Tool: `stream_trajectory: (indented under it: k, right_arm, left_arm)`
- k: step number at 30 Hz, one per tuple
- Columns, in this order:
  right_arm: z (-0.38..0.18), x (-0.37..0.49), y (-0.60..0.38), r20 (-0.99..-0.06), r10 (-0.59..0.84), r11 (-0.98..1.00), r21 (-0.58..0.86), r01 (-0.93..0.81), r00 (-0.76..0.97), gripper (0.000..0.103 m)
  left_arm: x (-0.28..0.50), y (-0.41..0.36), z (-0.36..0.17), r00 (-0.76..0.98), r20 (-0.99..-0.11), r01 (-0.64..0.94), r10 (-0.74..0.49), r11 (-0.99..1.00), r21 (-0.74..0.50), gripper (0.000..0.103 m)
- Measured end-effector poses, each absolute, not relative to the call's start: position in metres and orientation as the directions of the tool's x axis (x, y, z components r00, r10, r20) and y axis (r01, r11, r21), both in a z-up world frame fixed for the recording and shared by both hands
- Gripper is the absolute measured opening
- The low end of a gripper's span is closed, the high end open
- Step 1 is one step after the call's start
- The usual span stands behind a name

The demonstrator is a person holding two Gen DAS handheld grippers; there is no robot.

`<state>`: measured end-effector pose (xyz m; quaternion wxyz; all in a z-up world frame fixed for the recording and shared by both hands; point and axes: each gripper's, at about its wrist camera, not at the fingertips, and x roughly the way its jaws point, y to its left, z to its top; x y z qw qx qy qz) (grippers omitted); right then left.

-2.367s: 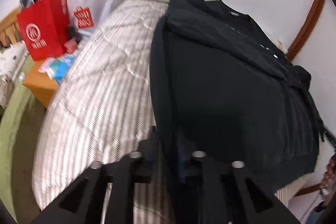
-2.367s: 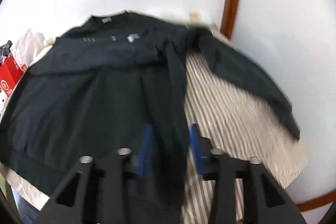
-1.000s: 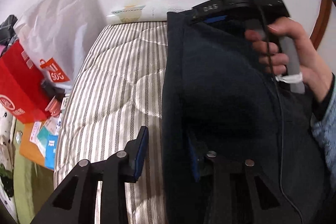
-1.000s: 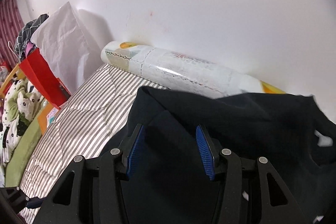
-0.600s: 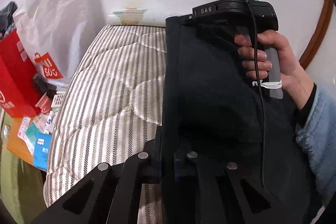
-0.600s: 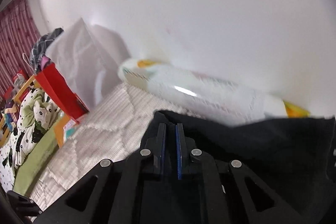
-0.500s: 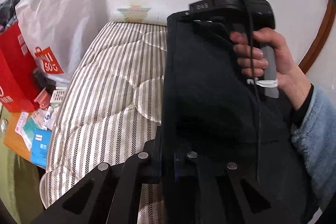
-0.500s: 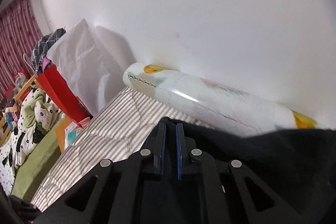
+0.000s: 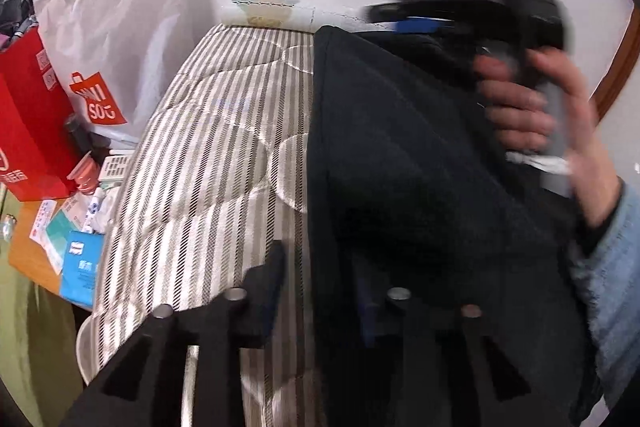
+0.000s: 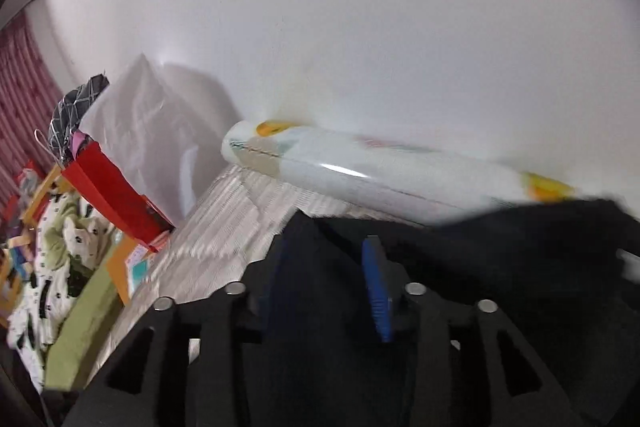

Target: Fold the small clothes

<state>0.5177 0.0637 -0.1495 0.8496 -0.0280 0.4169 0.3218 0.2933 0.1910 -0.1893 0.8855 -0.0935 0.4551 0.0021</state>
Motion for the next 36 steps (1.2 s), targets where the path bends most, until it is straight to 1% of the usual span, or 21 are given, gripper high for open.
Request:
stream_trajectory:
  k: [2,3,4,5,6,7,11,13,16,18,20,21,24,26,28,30,31,33,36]
  right_arm:
    - [-0.137,0.496,0.027,-0.730,0.466,0.830,0.166,-0.532,0.500,0.049]
    - [-0.132,0.485,0.006,-0.728,0.439,0.849,0.146,-0.508,0.526,0.049]
    - [-0.125,0.472,-0.022,-0.721,0.424,0.862,0.136,-0.488,0.549,0.049]
    - [-0.119,0.456,-0.054,-0.715,0.408,0.873,0.123,-0.472,0.568,0.051]
    - [-0.117,0.444,-0.079,-0.717,0.382,0.886,0.106,-0.450,0.583,0.054]
    - [-0.117,0.430,-0.108,-0.721,0.341,0.906,0.079,-0.417,0.603,0.055]
    - [-0.131,0.383,-0.217,-0.744,0.123,0.961,-0.075,-0.266,0.656,0.056]
    - [-0.144,0.369,-0.258,-0.758,0.082,0.967,-0.096,-0.235,0.648,0.056]
    - [-0.170,0.358,-0.296,-0.808,0.057,0.979,-0.071,-0.193,0.587,0.056]
    - [-0.184,0.356,-0.311,-0.815,0.046,0.984,-0.062,-0.166,0.578,0.055]
    - [-0.198,0.359,-0.315,-0.818,0.004,0.991,-0.074,-0.113,0.576,0.054]
    - [-0.200,0.360,-0.320,-0.811,0.014,0.995,-0.047,-0.088,0.585,0.054]
    - [-0.190,0.356,-0.327,-0.819,0.022,0.999,-0.007,-0.049,0.574,0.052]
    - [-0.171,0.338,-0.334,-0.786,0.057,0.998,0.023,-0.063,0.616,0.052]
    - [-0.151,0.316,-0.345,-0.745,0.061,0.997,0.015,-0.075,0.665,0.053]
    - [-0.135,0.291,-0.364,-0.711,0.019,0.999,-0.020,-0.048,0.703,0.057]
    - [-0.130,0.275,-0.383,-0.687,-0.022,0.999,-0.039,-0.006,0.727,0.059]
    - [-0.126,0.257,-0.413,-0.668,-0.082,0.997,-0.049,0.066,0.739,0.072]
    - [-0.135,0.226,-0.472,-0.676,-0.199,0.976,-0.067,0.209,0.710,0.072]
  left_arm:
    - [0.286,0.188,-0.186,0.587,-0.806,-0.085,-0.078,0.984,-0.157,0.043]
    - [0.281,0.185,-0.184,0.588,-0.805,-0.080,-0.079,0.985,-0.155,0.045]
    - [0.275,0.182,-0.183,0.591,-0.803,-0.077,-0.081,0.985,-0.156,0.051]
    - [0.269,0.180,-0.183,0.594,-0.800,-0.075,-0.082,0.985,-0.157,0.055]
    - [0.261,0.175,-0.184,0.593,-0.801,-0.076,-0.079,0.985,-0.153,0.055]
    - [0.258,0.172,-0.185,0.589,-0.805,-0.075,-0.077,0.986,-0.150,0.055]
    - [0.237,0.159,-0.188,0.576,-0.815,-0.083,-0.069,0.986,-0.142,0.055]
    - [0.226,0.151,-0.188,0.575,-0.816,-0.086,-0.059,0.987,-0.132,0.055]
    - [0.211,0.142,-0.187,0.591,-0.807,-0.107,-0.022,0.989,-0.105,0.055]
    - [0.203,0.137,-0.188,0.601,-0.799,-0.119,-0.013,0.987,-0.106,0.055]
    - [0.200,0.131,-0.193,0.588,-0.809,-0.133,-0.001,0.986,-0.098,0.055]
    - [0.199,0.129,-0.195,0.583,-0.812,-0.143,0.013,0.986,-0.087,0.055]
    - [0.197,0.123,-0.201,0.575,-0.817,-0.165,0.048,0.985,-0.058,0.055]
    - [0.193,0.120,-0.202,0.590,-0.805,-0.160,0.065,0.986,-0.038,0.055]
    - [0.192,0.121,-0.202,0.596,-0.801,-0.161,0.061,0.986,-0.045,0.055]
    - [0.193,0.122,-0.202,0.596,-0.801,-0.161,0.057,0.986,-0.050,0.056]
    - [0.193,0.121,-0.203,0.597,-0.800,-0.157,0.057,0.986,-0.047,0.057]
    - [0.192,0.119,-0.204,0.608,-0.792,-0.148,0.059,0.988,-0.040,0.059]
    - [0.189,0.116,-0.205,0.624,-0.779,-0.145,0.063,0.989,-0.036,0.060]
